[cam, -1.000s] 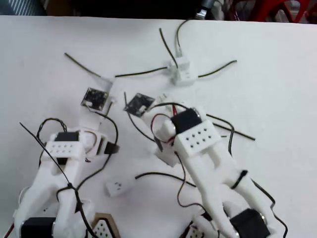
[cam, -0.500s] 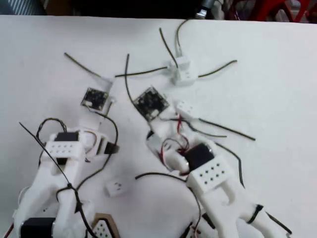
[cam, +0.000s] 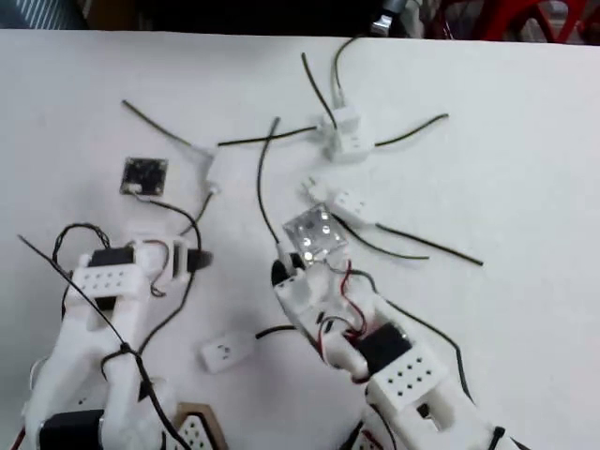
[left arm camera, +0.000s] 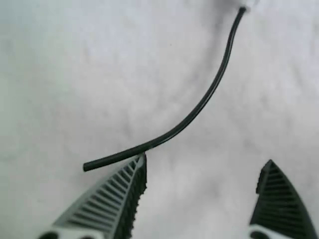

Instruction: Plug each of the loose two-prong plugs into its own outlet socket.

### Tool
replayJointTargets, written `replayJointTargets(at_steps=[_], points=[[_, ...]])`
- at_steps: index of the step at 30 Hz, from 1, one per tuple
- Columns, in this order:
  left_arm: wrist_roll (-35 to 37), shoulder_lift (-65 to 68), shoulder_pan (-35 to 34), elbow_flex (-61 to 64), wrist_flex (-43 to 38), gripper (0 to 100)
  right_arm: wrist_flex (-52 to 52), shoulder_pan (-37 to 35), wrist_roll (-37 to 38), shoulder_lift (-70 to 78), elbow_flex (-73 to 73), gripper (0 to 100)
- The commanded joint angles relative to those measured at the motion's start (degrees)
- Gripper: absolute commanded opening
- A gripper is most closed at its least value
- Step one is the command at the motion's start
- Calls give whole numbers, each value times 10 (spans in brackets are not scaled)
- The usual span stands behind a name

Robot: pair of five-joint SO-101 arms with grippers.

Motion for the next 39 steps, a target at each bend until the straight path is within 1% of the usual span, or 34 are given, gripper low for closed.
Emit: replayJointTargets(at_steps=[1, 4, 7, 12, 17, 25, 28, 31, 36, 39], points=[[60, -32, 4, -53, -11, 347, -12, -23, -26, -87, 35, 18], [78, -32, 31, -89, 32, 347, -7, -36, -26, -164, 75, 18], [61, -33, 64, -140, 100, 347, 0, -35, -25, -227, 106, 17], [78, -33, 106, -215, 174, 347, 59, -35, -25, -294, 113, 17], [77, -33, 157, -258, 225, 347, 66, -35, -25, -303, 113, 17], [75, -33, 211, -330, 310, 347, 63, -33, -25, -291, 113, 17], [73, -33, 247, -351, 344, 347, 61, -16, -25, -281, 112, 17], [70, -33, 279, -359, 356, 347, 51, 1, -25, -276, 111, 17], [11, -33, 319, -358, 356, 347, 50, 7, -25, -274, 111, 17], [-18, -33, 331, -354, 356, 346, 50, 7, 2, -274, 111, 17]])
